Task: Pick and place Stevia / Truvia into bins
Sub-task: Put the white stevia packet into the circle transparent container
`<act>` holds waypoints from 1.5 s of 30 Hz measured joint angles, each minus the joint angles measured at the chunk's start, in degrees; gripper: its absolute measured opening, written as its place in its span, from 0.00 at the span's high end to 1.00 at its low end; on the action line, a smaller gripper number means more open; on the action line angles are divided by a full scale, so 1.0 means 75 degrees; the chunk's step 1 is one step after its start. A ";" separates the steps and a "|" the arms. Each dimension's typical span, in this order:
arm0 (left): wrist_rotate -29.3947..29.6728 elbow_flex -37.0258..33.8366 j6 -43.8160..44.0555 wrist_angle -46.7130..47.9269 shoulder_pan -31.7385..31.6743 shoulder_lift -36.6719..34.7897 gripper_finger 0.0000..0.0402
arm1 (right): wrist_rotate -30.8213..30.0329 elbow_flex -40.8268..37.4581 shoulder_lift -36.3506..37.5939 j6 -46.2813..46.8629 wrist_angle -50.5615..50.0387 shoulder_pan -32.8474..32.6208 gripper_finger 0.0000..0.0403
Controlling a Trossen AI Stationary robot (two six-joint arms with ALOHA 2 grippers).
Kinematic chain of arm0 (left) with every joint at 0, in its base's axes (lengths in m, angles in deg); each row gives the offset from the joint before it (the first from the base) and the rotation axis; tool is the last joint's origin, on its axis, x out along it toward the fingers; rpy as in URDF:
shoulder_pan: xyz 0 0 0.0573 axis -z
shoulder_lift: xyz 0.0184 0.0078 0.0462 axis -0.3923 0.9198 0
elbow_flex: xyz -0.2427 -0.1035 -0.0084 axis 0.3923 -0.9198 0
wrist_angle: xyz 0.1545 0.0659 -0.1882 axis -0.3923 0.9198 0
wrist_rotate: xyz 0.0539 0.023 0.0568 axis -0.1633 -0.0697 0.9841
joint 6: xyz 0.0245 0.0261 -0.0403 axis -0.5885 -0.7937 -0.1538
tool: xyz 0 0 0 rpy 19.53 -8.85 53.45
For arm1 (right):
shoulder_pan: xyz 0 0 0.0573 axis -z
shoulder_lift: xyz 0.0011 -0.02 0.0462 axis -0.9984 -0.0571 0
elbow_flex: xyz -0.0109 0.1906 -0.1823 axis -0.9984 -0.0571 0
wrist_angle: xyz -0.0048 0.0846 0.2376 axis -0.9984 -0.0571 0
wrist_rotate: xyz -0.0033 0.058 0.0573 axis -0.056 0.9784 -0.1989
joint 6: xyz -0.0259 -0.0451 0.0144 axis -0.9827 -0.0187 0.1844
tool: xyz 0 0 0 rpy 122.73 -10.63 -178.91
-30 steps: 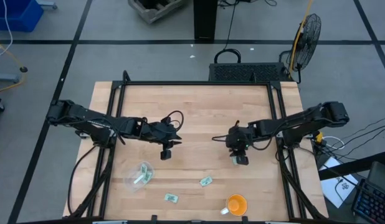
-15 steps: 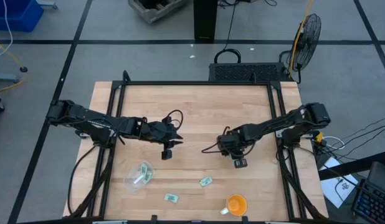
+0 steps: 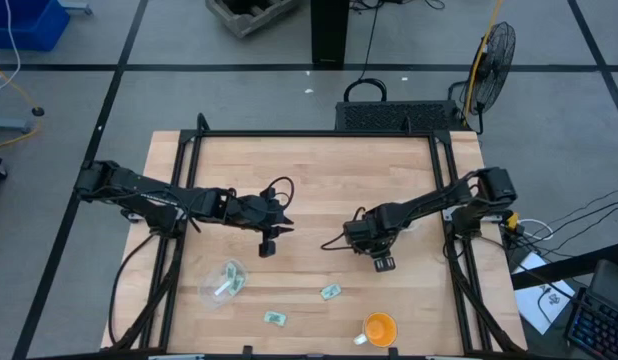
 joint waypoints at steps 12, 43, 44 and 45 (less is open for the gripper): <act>-0.0003 0.0000 0.0000 0.0059 0.0000 0.0000 0.79 | -0.0007 -0.0005 0.0181 0.0026 -0.0087 0.0002 0.74; -0.0009 0.0000 0.0003 0.0099 0.0002 0.0000 0.79 | 0.0012 -0.0620 0.0209 0.0260 0.0661 0.0002 0.98; -0.0008 0.0000 0.0003 0.0099 0.0000 0.0000 0.79 | 0.0011 -0.0622 0.0240 0.0283 0.0662 0.0002 0.97; -0.0006 0.0000 0.0003 0.0100 0.0000 0.0000 0.79 | 0.0005 -0.0622 0.0292 0.0286 0.0659 0.0002 0.97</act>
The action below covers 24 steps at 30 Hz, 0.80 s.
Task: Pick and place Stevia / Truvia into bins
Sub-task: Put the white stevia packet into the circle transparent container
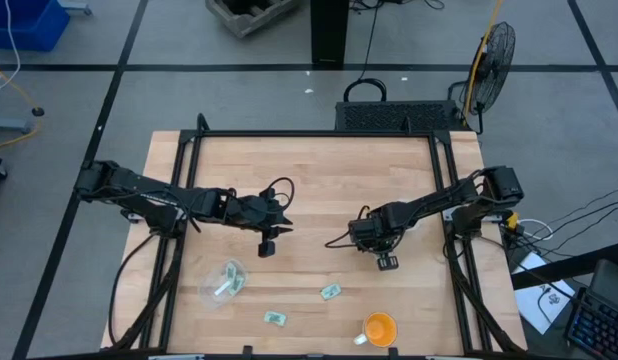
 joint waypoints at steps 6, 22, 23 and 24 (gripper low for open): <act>-0.0002 0.0000 0.0000 0.0000 0.0000 0.0000 0.79 | -0.0432 -0.0038 0.0537 0.0140 0.0102 -0.0009 0.99; 0.0004 0.0000 0.0019 0.0063 0.0003 0.0000 0.79 | -0.2847 -0.0010 0.2157 0.0794 0.3238 -0.0016 1.00; 0.0004 0.0000 0.0037 0.0123 0.0003 0.0000 0.79 | -0.2842 -0.0006 0.2149 0.0767 0.3353 -0.0004 1.00; 0.0004 0.0000 0.0049 0.0178 0.0003 0.0000 0.79 | -0.2832 -0.0006 0.2145 0.0757 0.3386 -0.0003 1.00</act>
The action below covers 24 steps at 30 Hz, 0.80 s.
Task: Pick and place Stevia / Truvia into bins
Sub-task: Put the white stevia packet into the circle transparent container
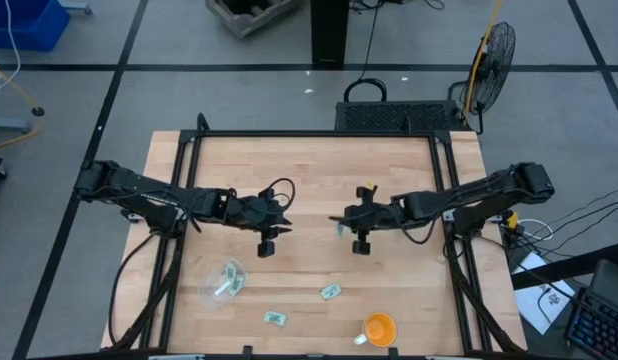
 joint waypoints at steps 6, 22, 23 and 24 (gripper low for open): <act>0.0002 0.0000 0.0205 0.0112 0.0020 0.0000 0.79 | 0.0002 0.0001 -0.0005 -0.0010 0.0182 -0.0050 1.00; -0.0002 0.0000 0.0747 0.0065 0.0191 0.0000 0.79 | -0.2211 0.0006 0.0944 0.2712 -0.4236 -0.0003 1.00; 0.0000 0.0000 0.0749 0.0065 0.0213 0.0000 0.79 | -0.2281 0.0006 0.1051 0.3268 -0.4683 0.0024 1.00; 0.0003 0.0000 0.0749 0.0057 0.0224 0.0000 0.79 | -0.2319 0.0009 0.1125 0.3860 -0.5118 0.0055 1.00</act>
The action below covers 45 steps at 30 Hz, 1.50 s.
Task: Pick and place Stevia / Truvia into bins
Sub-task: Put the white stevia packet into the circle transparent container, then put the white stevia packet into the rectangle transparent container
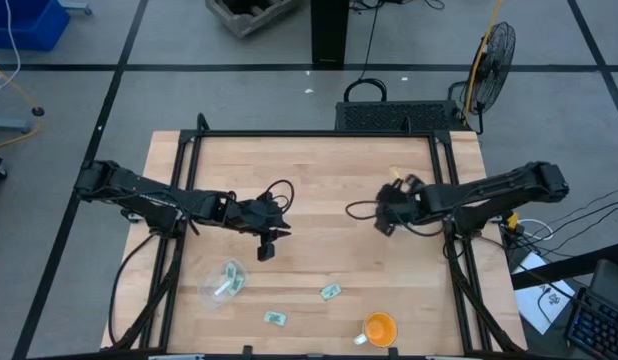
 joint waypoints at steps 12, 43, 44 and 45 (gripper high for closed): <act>0.0003 0.0000 -0.0051 -0.0018 0.0000 0.0000 0.79 | 0.0968 -0.1391 0.0282 0.3330 -0.1381 0.0184 0.98; -0.3207 -0.0003 0.0054 0.0100 0.1522 0.1014 0.79 | 0.0336 -0.1618 0.1615 -0.1171 0.5017 -0.0676 0.73; -0.3180 -0.0003 0.0219 0.0006 0.1709 0.1205 0.79 | 0.0337 -0.1617 0.1551 -0.1461 0.5348 -0.0767 0.73; -0.3165 0.0000 0.0385 -0.0057 0.1872 0.1385 0.79 | 0.0337 -0.1617 0.1476 -0.1710 0.5639 -0.0849 0.73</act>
